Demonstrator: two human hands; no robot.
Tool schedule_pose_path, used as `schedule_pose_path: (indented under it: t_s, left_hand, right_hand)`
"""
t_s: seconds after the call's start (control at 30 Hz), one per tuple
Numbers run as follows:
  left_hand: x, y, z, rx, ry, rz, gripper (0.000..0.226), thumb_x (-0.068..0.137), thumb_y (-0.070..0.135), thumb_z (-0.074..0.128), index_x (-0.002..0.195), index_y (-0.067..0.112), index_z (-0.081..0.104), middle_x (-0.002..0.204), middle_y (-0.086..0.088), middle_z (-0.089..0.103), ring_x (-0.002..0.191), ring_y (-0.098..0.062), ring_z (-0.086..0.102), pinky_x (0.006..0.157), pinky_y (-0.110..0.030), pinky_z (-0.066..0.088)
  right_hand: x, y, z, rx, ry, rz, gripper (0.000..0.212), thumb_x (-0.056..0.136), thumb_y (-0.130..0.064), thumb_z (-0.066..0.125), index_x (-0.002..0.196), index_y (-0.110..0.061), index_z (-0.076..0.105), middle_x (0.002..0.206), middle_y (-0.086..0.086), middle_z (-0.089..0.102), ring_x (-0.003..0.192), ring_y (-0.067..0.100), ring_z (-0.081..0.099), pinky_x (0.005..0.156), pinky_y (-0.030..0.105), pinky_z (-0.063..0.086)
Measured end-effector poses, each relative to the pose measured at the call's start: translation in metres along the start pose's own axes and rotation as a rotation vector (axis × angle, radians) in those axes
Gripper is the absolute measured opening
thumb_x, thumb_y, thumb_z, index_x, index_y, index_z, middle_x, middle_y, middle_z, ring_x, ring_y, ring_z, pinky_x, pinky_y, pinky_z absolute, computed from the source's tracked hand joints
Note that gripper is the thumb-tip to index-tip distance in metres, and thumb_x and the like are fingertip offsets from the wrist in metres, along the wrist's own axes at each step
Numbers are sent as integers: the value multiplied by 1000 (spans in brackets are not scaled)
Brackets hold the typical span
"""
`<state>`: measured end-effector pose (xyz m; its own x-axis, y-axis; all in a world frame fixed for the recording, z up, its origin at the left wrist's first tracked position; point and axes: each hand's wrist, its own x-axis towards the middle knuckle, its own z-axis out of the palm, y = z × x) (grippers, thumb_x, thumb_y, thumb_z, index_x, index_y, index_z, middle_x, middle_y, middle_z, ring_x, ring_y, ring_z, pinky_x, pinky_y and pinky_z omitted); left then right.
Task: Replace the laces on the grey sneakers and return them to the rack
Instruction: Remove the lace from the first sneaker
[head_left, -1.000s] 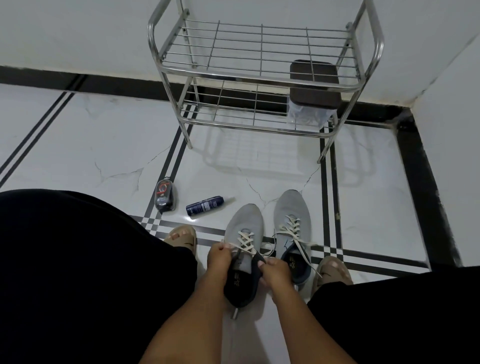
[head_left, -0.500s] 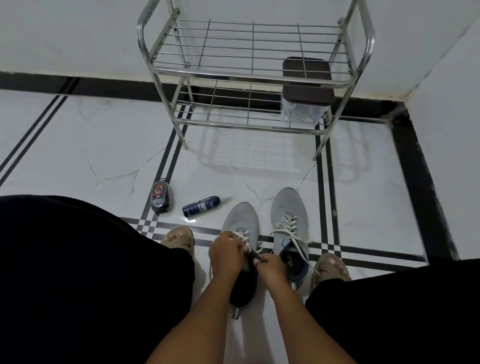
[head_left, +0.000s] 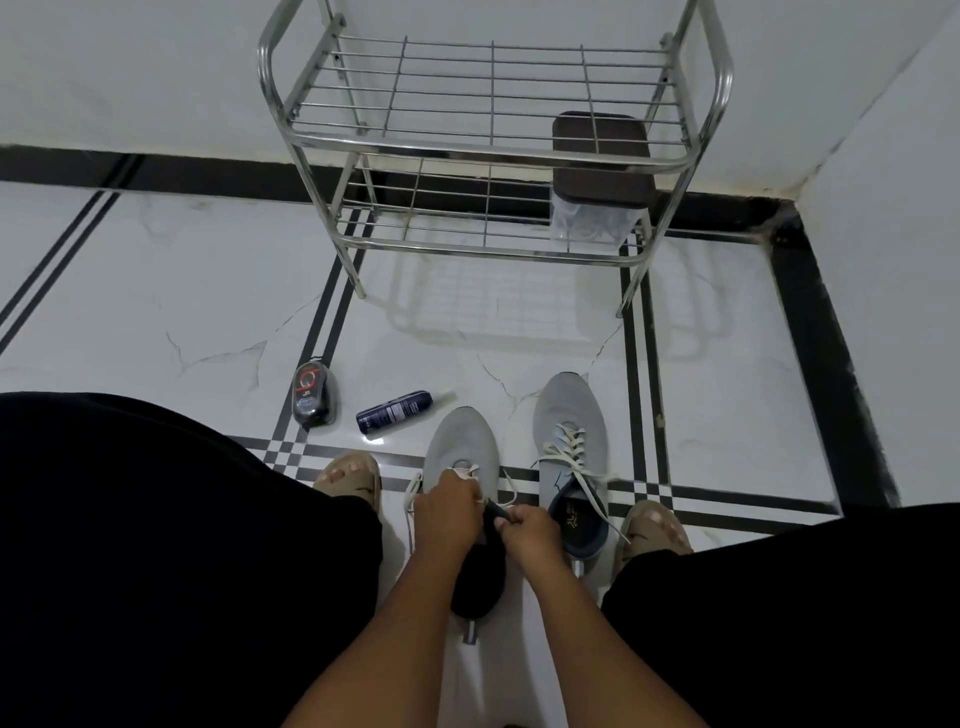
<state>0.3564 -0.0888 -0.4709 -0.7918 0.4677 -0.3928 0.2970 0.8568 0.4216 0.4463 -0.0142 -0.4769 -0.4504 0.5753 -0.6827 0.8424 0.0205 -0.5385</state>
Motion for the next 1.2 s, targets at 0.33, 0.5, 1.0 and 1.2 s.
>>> schedule_pose_path:
  t_s: [0.33, 0.5, 1.0, 1.2]
  left_hand:
    - [-5, -5, -33, -1178, 244, -752, 33, 98, 17, 39, 119, 0, 59, 128, -29, 54, 64, -22, 48, 61, -29, 41]
    - [10, -20, -51, -1113, 210, -959, 46, 103, 25, 35, 140, -1, 40, 139, -19, 48, 78, -19, 57, 66, -31, 48]
    - [-27, -28, -11, -312, -33, -419, 20, 93, 23, 56, 106, 19, 72, 107, -7, 70, 99, -25, 63, 82, -26, 46]
    - [-25, -33, -8, -318, -106, -438, 20, 94, 28, 56, 101, 18, 72, 106, -7, 70, 100, -27, 63, 84, -27, 47]
  right_hand:
    - [4, 4, -5, -31, -15, 37, 17, 92, -24, 58, 93, -14, 72, 90, 10, 66, 93, 28, 64, 73, 25, 43]
    - [5, 1, -8, -38, -41, 46, 21, 88, -23, 63, 69, -17, 56, 84, 9, 62, 80, 22, 60, 74, 31, 51]
    - [1, -26, 4, -502, -116, -455, 13, 88, -25, 55, 88, -17, 66, 118, 4, 51, 98, 24, 54, 91, 36, 49]
    - [10, -31, -11, 38, -9, -83, 34, 82, -34, 65, 56, -17, 53, 64, 4, 59, 70, 24, 60, 68, 35, 48]
